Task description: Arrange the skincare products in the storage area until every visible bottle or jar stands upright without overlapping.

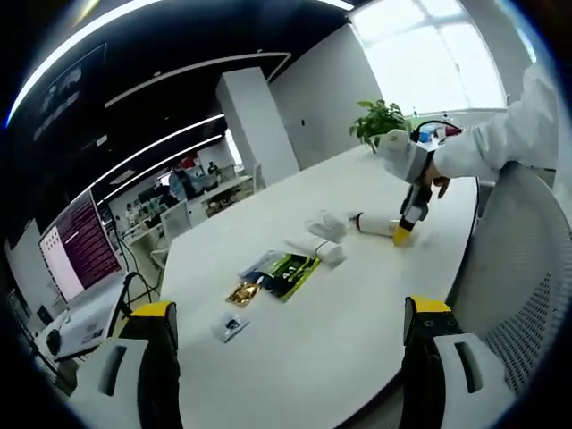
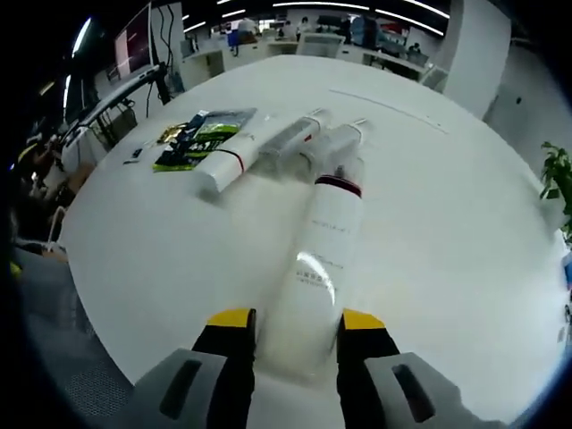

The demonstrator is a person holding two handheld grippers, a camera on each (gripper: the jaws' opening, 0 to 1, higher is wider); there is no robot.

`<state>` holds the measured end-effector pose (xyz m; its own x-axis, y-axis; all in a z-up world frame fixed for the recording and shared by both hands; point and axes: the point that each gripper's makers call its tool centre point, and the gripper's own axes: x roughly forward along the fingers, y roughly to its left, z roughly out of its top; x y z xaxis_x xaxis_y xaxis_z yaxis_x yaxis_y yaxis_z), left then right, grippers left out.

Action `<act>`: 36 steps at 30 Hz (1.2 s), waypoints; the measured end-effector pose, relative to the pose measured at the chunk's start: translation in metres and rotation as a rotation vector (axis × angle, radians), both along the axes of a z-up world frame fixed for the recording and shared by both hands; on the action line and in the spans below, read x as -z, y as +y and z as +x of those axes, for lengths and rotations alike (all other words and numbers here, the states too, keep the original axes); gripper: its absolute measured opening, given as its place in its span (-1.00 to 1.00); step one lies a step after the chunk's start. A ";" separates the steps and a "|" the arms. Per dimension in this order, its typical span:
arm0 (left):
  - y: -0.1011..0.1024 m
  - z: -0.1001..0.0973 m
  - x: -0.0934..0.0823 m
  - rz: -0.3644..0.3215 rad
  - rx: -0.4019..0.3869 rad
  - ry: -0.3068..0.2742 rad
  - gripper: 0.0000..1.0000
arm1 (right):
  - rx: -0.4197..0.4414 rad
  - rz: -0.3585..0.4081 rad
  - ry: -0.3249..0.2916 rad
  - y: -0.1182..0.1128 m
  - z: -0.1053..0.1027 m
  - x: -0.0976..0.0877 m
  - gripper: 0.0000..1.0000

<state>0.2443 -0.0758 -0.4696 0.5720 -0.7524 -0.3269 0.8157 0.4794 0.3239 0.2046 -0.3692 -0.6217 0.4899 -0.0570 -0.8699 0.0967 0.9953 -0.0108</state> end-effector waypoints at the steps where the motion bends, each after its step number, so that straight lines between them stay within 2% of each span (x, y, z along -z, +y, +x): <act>1: 0.000 0.000 0.000 -0.001 0.001 0.001 0.98 | 0.002 0.000 0.004 0.001 -0.001 0.000 -0.48; 10: -0.002 -0.003 0.004 -0.007 0.022 0.047 0.98 | 0.025 0.029 0.007 0.008 -0.014 0.000 -0.51; 12: -0.002 -0.004 0.004 -0.008 0.022 0.064 0.98 | 0.060 0.099 -0.018 0.014 -0.015 0.000 -0.51; 14: -0.004 -0.007 0.004 -0.036 0.034 0.121 0.98 | 0.094 0.173 -0.047 0.017 -0.017 -0.004 -0.52; 15: -0.004 -0.006 0.002 -0.043 0.035 0.126 0.98 | 0.117 0.217 -0.058 0.018 -0.016 -0.005 -0.52; 19: -0.003 -0.001 0.008 -0.031 0.031 0.152 0.98 | 0.165 0.284 -0.084 0.018 -0.016 -0.008 -0.53; 23: -0.008 -0.002 0.008 -0.028 0.052 0.180 0.98 | 0.232 0.395 -0.122 0.028 -0.014 -0.011 -0.54; 27: -0.020 -0.002 0.005 -0.019 0.083 0.191 0.98 | 0.239 0.440 -0.141 0.032 -0.013 -0.011 -0.54; 30: -0.033 -0.003 0.001 -0.017 0.126 0.177 0.98 | 0.302 0.577 -0.167 0.044 -0.011 -0.016 -0.54; 34: -0.052 -0.004 -0.004 -0.012 0.168 0.187 0.98 | 0.338 0.677 -0.193 0.052 -0.010 -0.022 -0.54; 36: -0.061 -0.001 -0.006 -0.021 0.181 0.187 0.98 | 0.373 0.756 -0.228 0.056 -0.007 -0.030 -0.54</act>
